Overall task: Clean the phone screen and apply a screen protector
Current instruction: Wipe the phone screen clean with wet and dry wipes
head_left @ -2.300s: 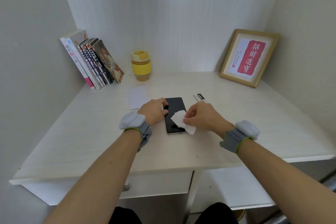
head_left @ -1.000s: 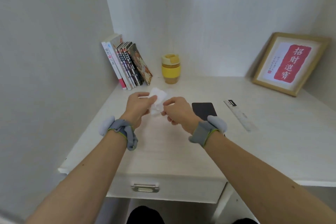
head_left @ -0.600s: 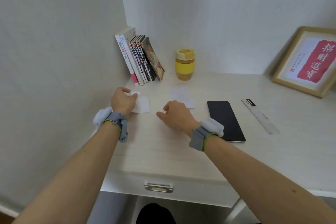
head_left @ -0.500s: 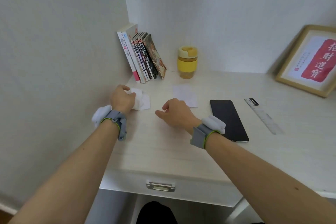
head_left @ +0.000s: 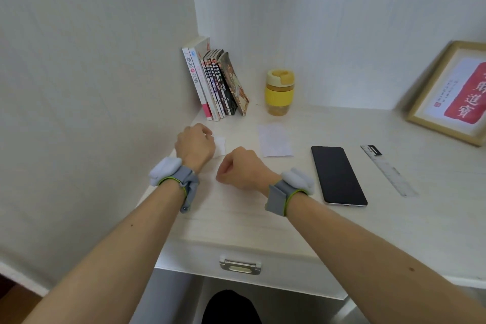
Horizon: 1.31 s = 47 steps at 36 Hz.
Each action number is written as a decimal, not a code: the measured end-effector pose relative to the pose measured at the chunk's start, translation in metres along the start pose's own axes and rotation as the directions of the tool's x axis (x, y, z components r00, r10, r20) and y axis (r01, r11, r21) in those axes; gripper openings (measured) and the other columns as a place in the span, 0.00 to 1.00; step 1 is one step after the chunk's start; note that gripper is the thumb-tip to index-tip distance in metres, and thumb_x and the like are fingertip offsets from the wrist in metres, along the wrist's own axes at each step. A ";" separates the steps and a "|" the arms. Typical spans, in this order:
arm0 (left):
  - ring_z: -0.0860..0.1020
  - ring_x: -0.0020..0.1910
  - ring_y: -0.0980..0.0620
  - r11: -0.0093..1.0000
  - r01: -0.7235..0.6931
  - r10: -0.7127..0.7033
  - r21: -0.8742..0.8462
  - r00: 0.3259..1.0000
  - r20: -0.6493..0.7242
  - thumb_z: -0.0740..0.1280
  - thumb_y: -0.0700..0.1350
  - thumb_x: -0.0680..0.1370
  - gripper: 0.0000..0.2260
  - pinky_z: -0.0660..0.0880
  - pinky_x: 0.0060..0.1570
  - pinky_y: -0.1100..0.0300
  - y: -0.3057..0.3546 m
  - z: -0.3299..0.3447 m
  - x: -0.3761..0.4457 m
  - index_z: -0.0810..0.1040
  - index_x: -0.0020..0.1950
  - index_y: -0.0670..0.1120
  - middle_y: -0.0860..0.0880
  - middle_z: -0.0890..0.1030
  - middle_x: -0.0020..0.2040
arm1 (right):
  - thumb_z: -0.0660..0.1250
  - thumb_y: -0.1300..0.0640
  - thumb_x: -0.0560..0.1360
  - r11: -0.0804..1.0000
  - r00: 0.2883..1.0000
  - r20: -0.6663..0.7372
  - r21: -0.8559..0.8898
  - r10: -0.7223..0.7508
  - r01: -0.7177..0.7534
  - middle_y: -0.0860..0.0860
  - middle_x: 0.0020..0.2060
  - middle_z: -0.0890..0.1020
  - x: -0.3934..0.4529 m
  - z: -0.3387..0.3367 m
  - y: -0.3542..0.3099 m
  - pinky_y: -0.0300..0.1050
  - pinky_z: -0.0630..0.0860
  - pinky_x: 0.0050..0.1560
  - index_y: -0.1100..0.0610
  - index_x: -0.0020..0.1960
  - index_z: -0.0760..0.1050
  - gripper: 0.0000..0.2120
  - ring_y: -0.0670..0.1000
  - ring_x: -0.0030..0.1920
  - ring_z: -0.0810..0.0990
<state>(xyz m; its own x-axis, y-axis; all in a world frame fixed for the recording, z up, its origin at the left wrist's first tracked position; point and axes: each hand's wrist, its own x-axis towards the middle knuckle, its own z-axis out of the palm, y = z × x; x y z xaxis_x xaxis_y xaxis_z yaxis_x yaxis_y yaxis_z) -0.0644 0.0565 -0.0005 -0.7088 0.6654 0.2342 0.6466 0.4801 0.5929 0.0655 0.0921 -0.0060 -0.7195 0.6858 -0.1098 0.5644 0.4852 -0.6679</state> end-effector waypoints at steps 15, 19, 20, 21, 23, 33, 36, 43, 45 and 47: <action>0.78 0.40 0.52 0.901 0.046 0.165 -0.431 0.884 0.438 0.62 0.52 0.80 0.13 0.76 0.42 0.60 0.074 0.007 -0.037 0.82 0.53 0.45 0.47 0.82 0.44 | 0.69 0.60 0.74 0.862 0.987 -0.084 0.501 0.134 -0.075 0.56 0.41 0.84 -0.040 -0.085 0.041 0.40 0.71 0.35 0.57 0.42 0.79 0.03 0.49 0.40 0.83; 0.79 0.37 0.53 0.858 0.096 0.235 -0.504 0.800 0.552 0.65 0.54 0.79 0.16 0.76 0.42 0.61 0.099 0.022 -0.055 0.80 0.56 0.43 0.46 0.83 0.43 | 0.67 0.64 0.75 0.838 0.967 -0.148 0.537 0.206 -0.096 0.61 0.43 0.84 -0.057 -0.113 0.072 0.40 0.73 0.33 0.62 0.47 0.80 0.04 0.52 0.39 0.82; 0.79 0.38 0.53 0.846 0.104 0.261 -0.523 0.774 0.577 0.66 0.54 0.78 0.16 0.76 0.43 0.61 0.106 0.028 -0.059 0.80 0.57 0.43 0.46 0.84 0.43 | 0.66 0.64 0.75 0.839 0.959 -0.170 0.534 0.227 -0.104 0.61 0.42 0.83 -0.063 -0.121 0.081 0.40 0.73 0.32 0.64 0.49 0.81 0.06 0.53 0.37 0.80; 0.80 0.39 0.53 0.834 0.111 0.286 -0.541 0.751 0.595 0.68 0.53 0.77 0.15 0.76 0.44 0.60 0.107 0.030 -0.061 0.79 0.57 0.44 0.46 0.84 0.43 | 0.66 0.64 0.75 0.843 0.954 -0.179 0.526 0.240 -0.113 0.61 0.40 0.83 -0.064 -0.124 0.086 0.41 0.73 0.32 0.65 0.50 0.81 0.07 0.54 0.36 0.79; 0.80 0.41 0.53 0.815 0.109 0.352 -0.569 0.687 0.636 0.71 0.50 0.75 0.15 0.76 0.43 0.61 0.122 0.041 -0.068 0.78 0.58 0.45 0.46 0.84 0.44 | 0.65 0.65 0.75 0.857 0.942 -0.208 0.499 0.263 -0.129 0.62 0.37 0.81 -0.076 -0.136 0.103 0.43 0.72 0.32 0.65 0.49 0.81 0.07 0.56 0.36 0.76; 0.77 0.29 0.57 0.883 -0.161 0.409 -0.440 0.724 0.555 0.67 0.46 0.78 0.08 0.68 0.27 0.73 0.156 0.081 -0.095 0.82 0.51 0.43 0.50 0.82 0.34 | 0.64 0.58 0.78 0.946 0.927 -0.261 0.251 0.271 -0.206 0.55 0.32 0.77 -0.102 -0.151 0.148 0.41 0.70 0.30 0.58 0.46 0.82 0.08 0.50 0.31 0.73; 0.74 0.25 0.62 0.899 -0.160 0.377 -0.407 0.754 0.538 0.66 0.46 0.79 0.09 0.69 0.29 0.72 0.155 0.085 -0.095 0.83 0.49 0.43 0.53 0.79 0.31 | 0.65 0.55 0.78 0.962 0.929 -0.279 0.191 0.244 -0.195 0.52 0.33 0.78 -0.101 -0.147 0.153 0.39 0.70 0.30 0.56 0.46 0.82 0.08 0.48 0.31 0.73; 0.73 0.30 0.60 0.930 -0.202 0.336 -0.307 0.804 0.490 0.66 0.48 0.78 0.07 0.70 0.35 0.65 0.149 0.082 -0.092 0.81 0.50 0.47 0.49 0.83 0.38 | 0.65 0.50 0.79 0.972 0.927 -0.322 -0.070 0.192 -0.226 0.50 0.44 0.81 -0.097 -0.137 0.151 0.35 0.69 0.35 0.54 0.53 0.81 0.10 0.49 0.44 0.77; 0.76 0.35 0.57 0.934 -0.238 0.340 -0.268 0.826 0.450 0.66 0.48 0.77 0.07 0.70 0.35 0.65 0.147 0.084 -0.091 0.80 0.51 0.47 0.47 0.84 0.42 | 0.63 0.48 0.79 0.955 0.915 -0.358 -0.153 0.188 -0.256 0.53 0.49 0.83 -0.095 -0.132 0.153 0.41 0.74 0.45 0.54 0.55 0.80 0.12 0.53 0.49 0.80; 0.78 0.42 0.52 0.937 -0.254 0.335 -0.238 0.843 0.421 0.66 0.49 0.77 0.09 0.72 0.41 0.61 0.145 0.087 -0.092 0.79 0.52 0.47 0.46 0.84 0.45 | 0.61 0.46 0.80 0.920 0.903 -0.400 -0.276 0.154 -0.279 0.54 0.52 0.81 -0.097 -0.130 0.153 0.47 0.74 0.51 0.53 0.56 0.78 0.13 0.56 0.52 0.79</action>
<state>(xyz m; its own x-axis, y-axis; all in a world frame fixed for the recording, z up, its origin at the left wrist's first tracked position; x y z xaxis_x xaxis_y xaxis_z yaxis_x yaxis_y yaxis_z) 0.1186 0.1148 -0.0035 -0.2624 0.9623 0.0720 0.7186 0.1451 0.6801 0.2741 0.1702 -0.0020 -0.4013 0.9113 0.0925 0.8313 0.4048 -0.3809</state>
